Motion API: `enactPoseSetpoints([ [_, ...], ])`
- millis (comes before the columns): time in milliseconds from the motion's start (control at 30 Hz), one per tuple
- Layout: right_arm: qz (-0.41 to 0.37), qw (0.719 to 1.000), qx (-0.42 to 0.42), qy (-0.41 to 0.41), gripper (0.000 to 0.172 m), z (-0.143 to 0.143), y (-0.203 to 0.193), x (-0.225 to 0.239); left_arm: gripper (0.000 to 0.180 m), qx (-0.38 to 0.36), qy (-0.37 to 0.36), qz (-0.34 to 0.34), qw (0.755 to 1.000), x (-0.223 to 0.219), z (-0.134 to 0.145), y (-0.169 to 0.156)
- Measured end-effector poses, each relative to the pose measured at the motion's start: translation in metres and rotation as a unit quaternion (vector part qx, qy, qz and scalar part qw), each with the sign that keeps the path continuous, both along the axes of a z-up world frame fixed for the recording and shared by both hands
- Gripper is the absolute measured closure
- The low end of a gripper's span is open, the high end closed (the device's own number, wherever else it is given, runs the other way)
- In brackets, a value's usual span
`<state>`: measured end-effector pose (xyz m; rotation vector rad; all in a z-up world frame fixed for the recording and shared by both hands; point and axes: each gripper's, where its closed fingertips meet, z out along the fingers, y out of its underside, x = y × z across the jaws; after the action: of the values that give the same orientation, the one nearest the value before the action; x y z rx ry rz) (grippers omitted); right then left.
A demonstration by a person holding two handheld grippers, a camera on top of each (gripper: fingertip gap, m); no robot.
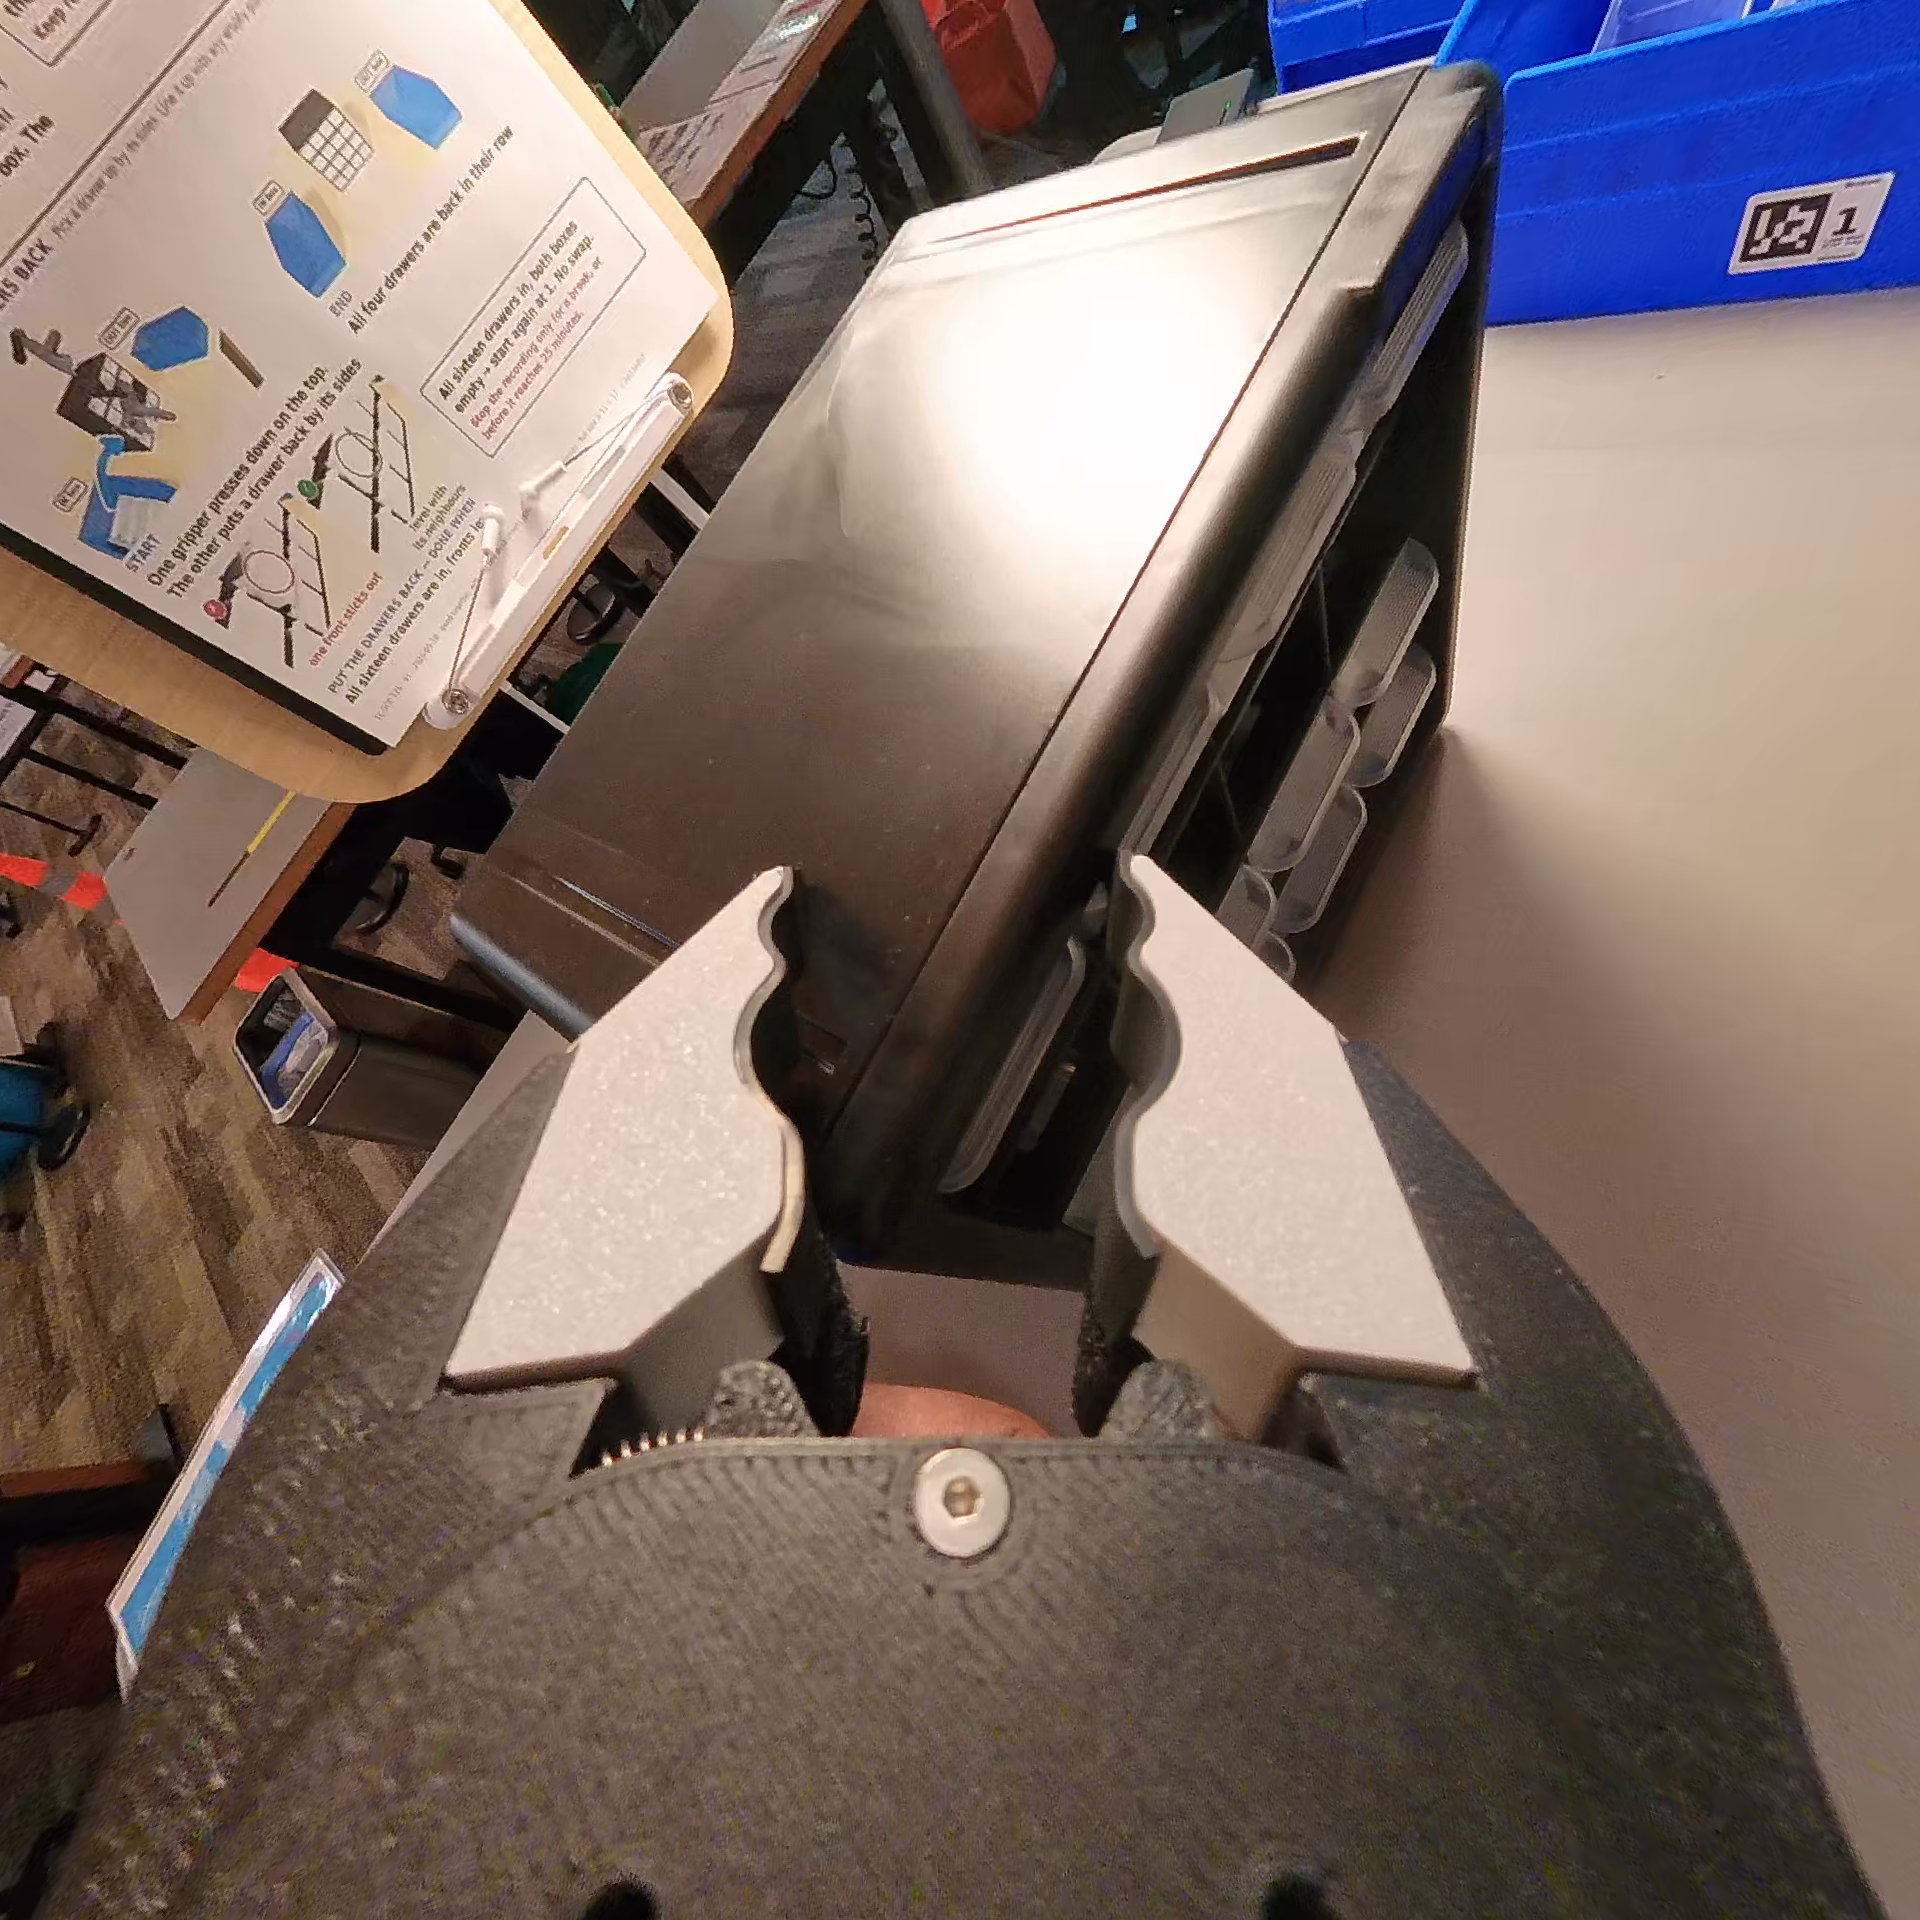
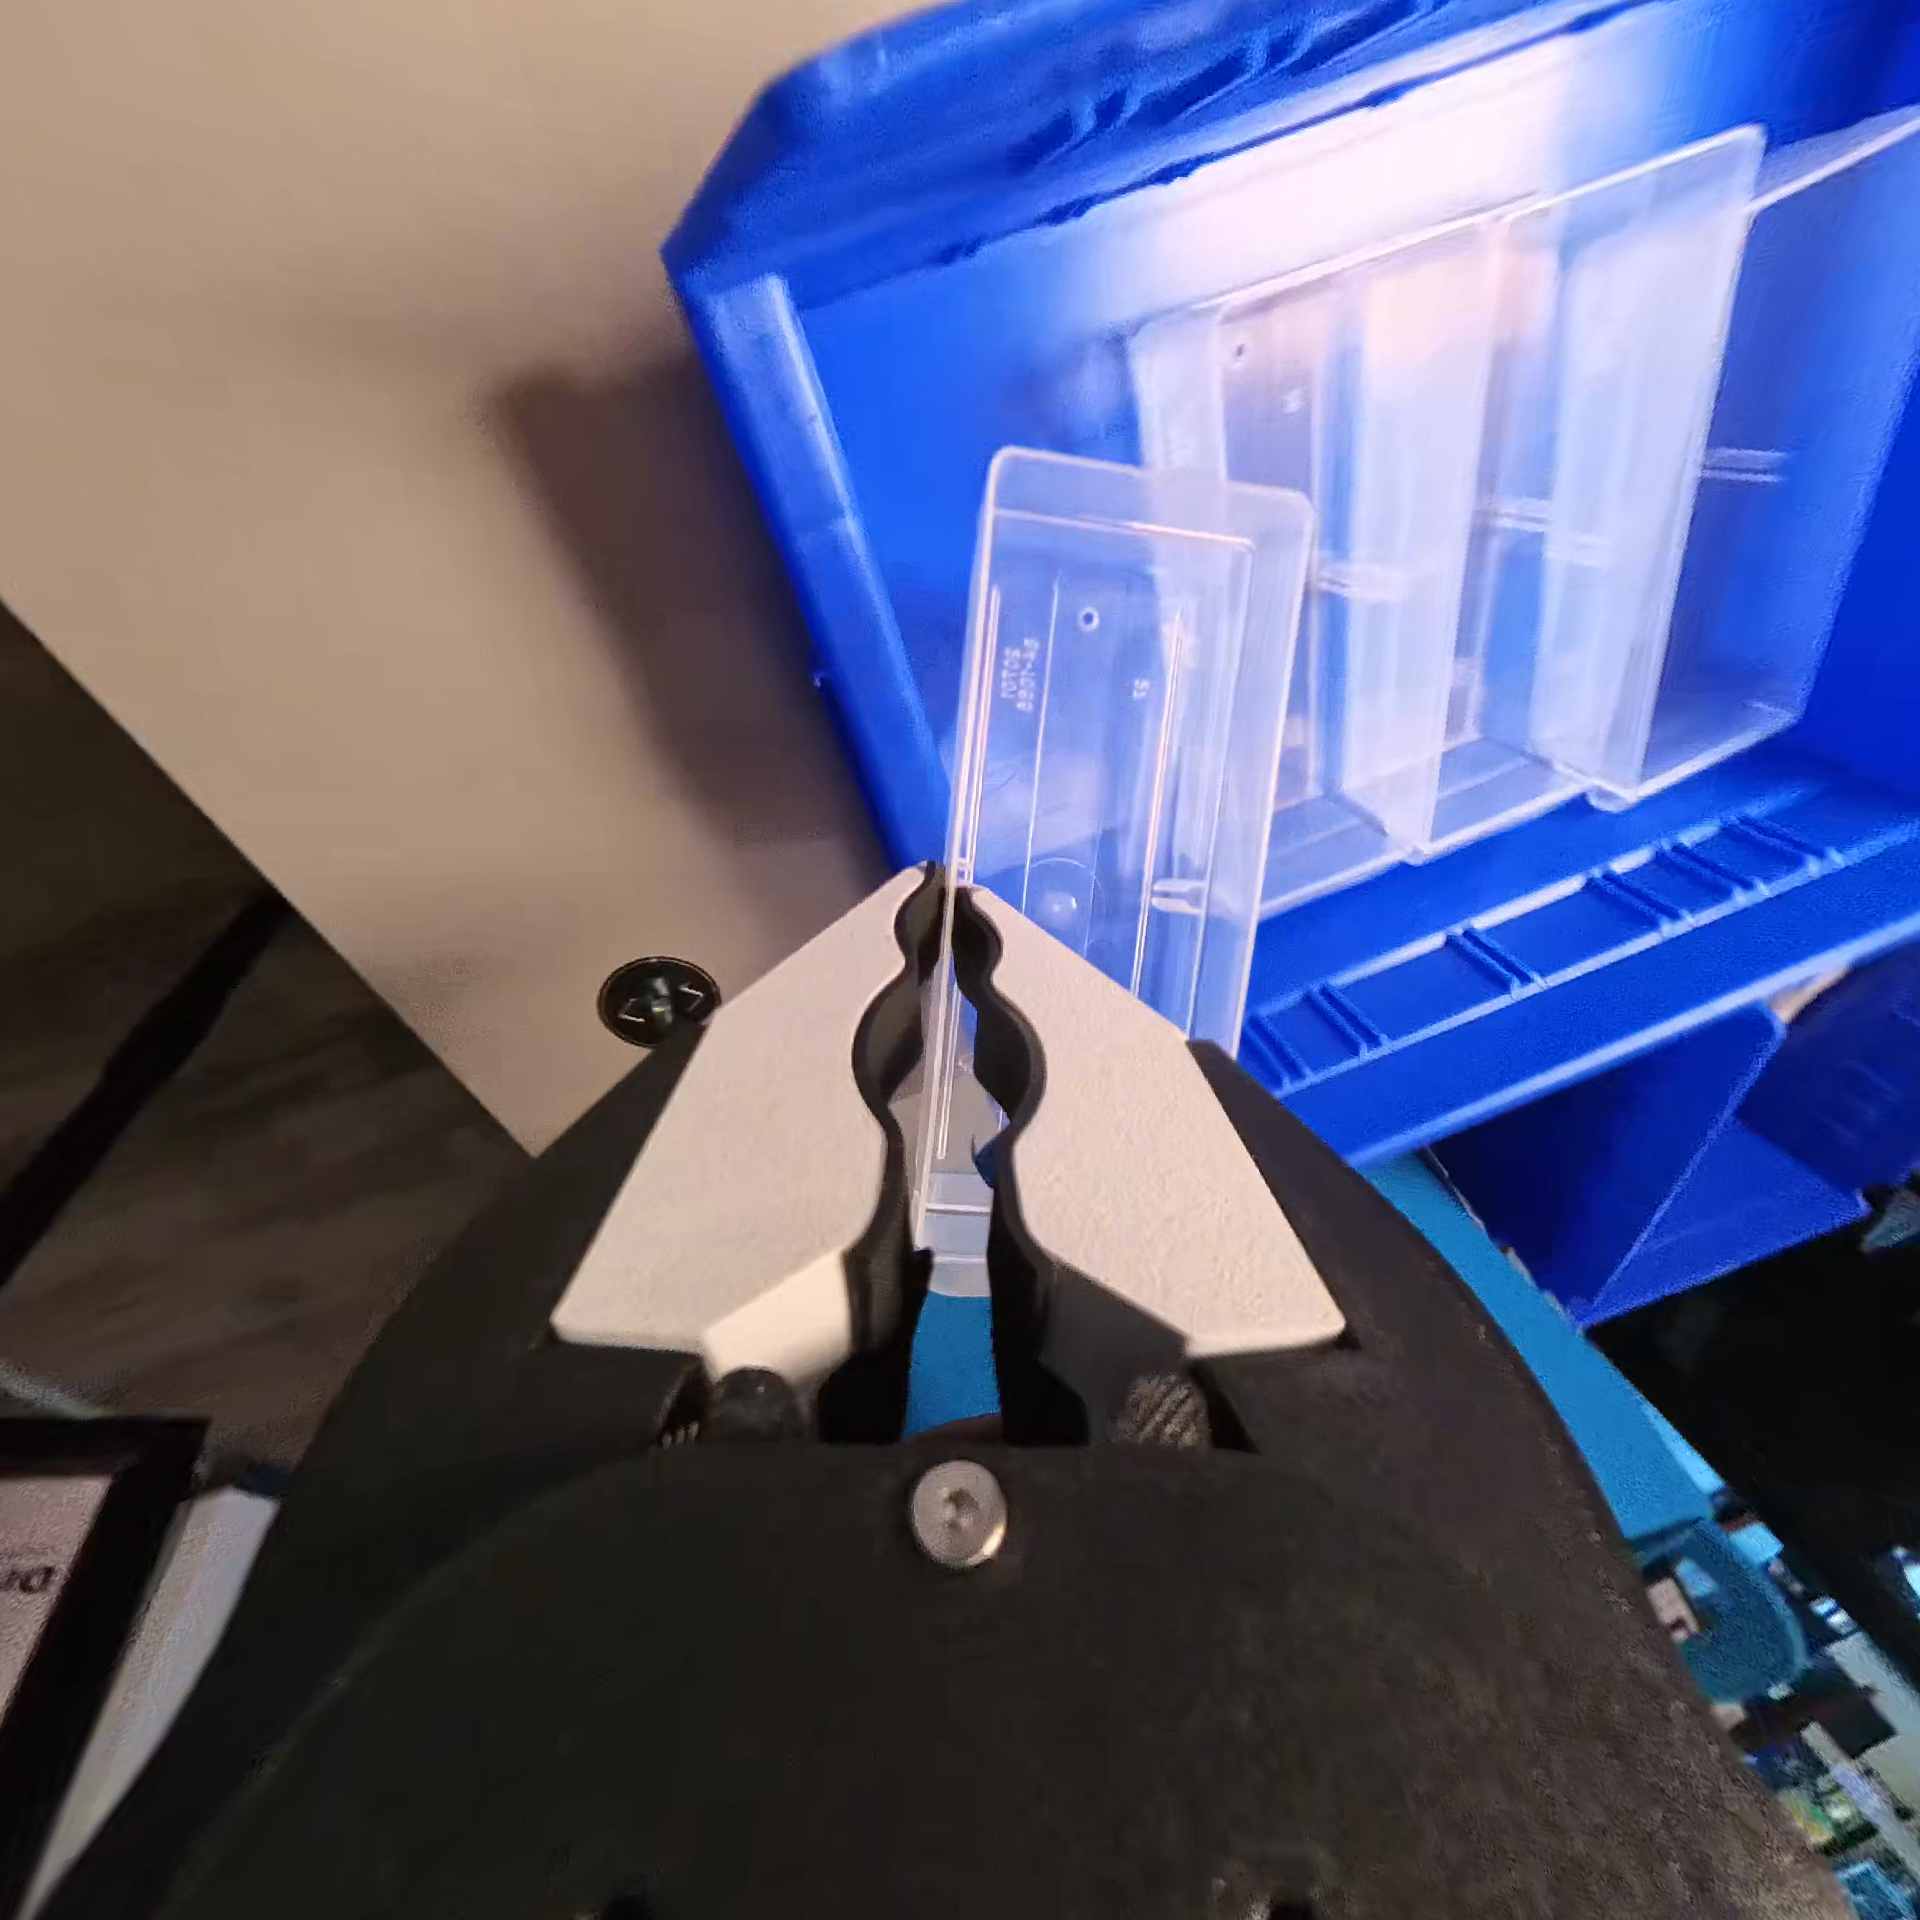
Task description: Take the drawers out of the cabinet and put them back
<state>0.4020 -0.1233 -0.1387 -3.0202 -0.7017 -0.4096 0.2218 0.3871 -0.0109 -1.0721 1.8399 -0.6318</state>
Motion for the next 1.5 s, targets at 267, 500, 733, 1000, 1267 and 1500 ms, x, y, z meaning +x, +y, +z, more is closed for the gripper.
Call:
enactPoseSetpoints([
  [267, 0.046, 0.996, -0.062, 0.046, 0.168, -0.045, 0.023, 0.013, 0.119, 0.006, 0.003, 0.003, 1.0, 0.001, 0.0, 0.0],
  [500, -0.004, 1.0, 0.001, 0.02, 0.138, -0.041, 0.027, 0.025, 0.118, 0.007, 0.004, 0.002, 1.0, 0.0, -0.001, -0.001],
  [733, -0.144, 0.936, 0.316, 0.056, 0.097, 0.015, 0.032, 0.008, 0.124, -0.02, -0.018, -0.022, 0.999, -0.005, 0.013, -0.012],
  [1000, -0.242, 0.708, 0.649, 0.139, 0.099, 0.033, 0.038, -0.051, 0.123, -0.066, -0.109, -0.019, 0.992, -0.039, 0.054, -0.039],
  [1267, -0.273, 0.659, 0.69, 0.119, 0.11, 0.027, 0.053, -0.054, 0.123, -0.25, -0.203, 0.083, 0.943, -0.114, -0.055, -0.059],
  [1500, -0.275, 0.699, 0.657, 0.062, 0.106, 0.022, 0.084, -0.051, 0.123, -0.18, -0.289, 0.245, 0.908, -0.215, -0.077, -0.027],
])
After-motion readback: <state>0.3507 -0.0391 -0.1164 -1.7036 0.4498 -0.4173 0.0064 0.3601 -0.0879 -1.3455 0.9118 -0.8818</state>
